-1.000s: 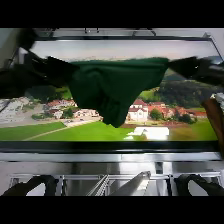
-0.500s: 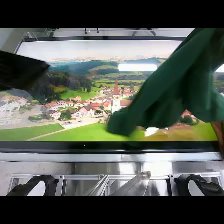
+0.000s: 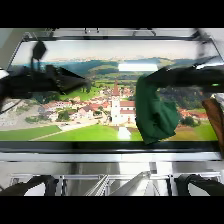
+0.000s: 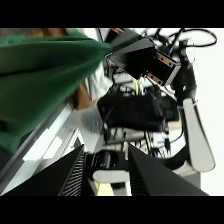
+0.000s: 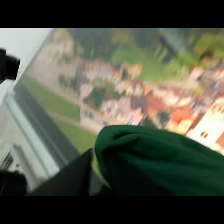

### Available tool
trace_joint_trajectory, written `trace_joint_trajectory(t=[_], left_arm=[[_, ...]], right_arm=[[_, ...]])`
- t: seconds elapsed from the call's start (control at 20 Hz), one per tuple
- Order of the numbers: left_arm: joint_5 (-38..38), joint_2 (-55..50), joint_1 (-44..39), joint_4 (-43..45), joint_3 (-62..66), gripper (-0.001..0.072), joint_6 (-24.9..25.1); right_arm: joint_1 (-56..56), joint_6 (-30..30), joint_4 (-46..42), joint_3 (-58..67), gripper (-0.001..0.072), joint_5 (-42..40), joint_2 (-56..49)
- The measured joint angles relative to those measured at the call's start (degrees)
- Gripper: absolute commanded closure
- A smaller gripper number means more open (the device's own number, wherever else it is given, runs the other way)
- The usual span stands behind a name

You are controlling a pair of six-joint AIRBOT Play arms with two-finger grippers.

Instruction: Fold the shirts.

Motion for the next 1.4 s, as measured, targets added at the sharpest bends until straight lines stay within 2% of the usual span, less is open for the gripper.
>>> trace_joint_trajectory(t=[0.2, 0.25, 0.3, 0.35, 0.4, 0.45, 0.5, 0.65, 0.9, 1.1, 1.3, 1.4], left_arm=[[0.22, -8.83, -3.87, 0.55, 0.0, 0.0408, 2.6], [0.09, -10.49, -4.24, 0.57, 0.0, 0.0408, 2.95], [-0.48, -12.09, -4.57, 0.63, 0.0, 0.0408, 3.19], [-1.05, -13.33, -4.94, 0.61, 0.0, 0.0408, 3.52], [-1.66, -14.47, -5.42, 0.63, 0.0, 0.0384, 3.96], [-1.95, -15.32, -5.95, 0.61, 0.02, 0.0127, 4.31], [-2.14, -16.04, -6.62, 0.66, 0.02, -0.001, 4.66], [-0.33, -17.16, -9.18, 1.81, 0.02, -0.0009, 5.46], [7.91, -17.7, -14.08, 8.79, 0.02, 0.0008, 4.33], [14.43, -17.86, -19.65, 12.31, -0.04, 0.0008, 2.91], [21.68, -19.12, -25.62, 13.25, -0.02, 0.0009, 2.45], [23.69, -21.03, -27.93, 12.59, -0.02, 0.001, 2.45]], right_arm=[[4.07, -0.24, -1.38, -0.92, 0.0427, 1.03, -6.84], [3.3, -0.22, -2.29, -1.03, 0.0476, 2.23, -7.1], [1.68, -0.07, -3.54, -1.09, 0.0488, 3.67, -6.91], [-0.42, 0.68, -5.31, -1.11, 0.0485, 4.35, -6.34], [-3.17, 1.7, -8.02, -1.25, 0.0441, 5.51, -5.44], [-6.1, 2.78, -10.8, -1.46, 0.0298, 6.47, -4.37], [-9.6, 4.0, -13.92, -1.92, 0.024, 6.97, -3.17], [-20.41, 7.45, -21.7, -4.85, 0.0238, 7.19, -0.76], [-33.59, 11.28, -26.56, -12.87, 0.0243, 2.56, -2.8], [-36.2, 12.28, -26.93, -16.5, 0.0244, 1.14, -7.8], [-33.7, 10.84, -23.08, -17.64, 0.0252, 0.55, -12.98], [-31.8, 9.46, -20.2, -17.81, 0.0495, 0.39, -14.93]])
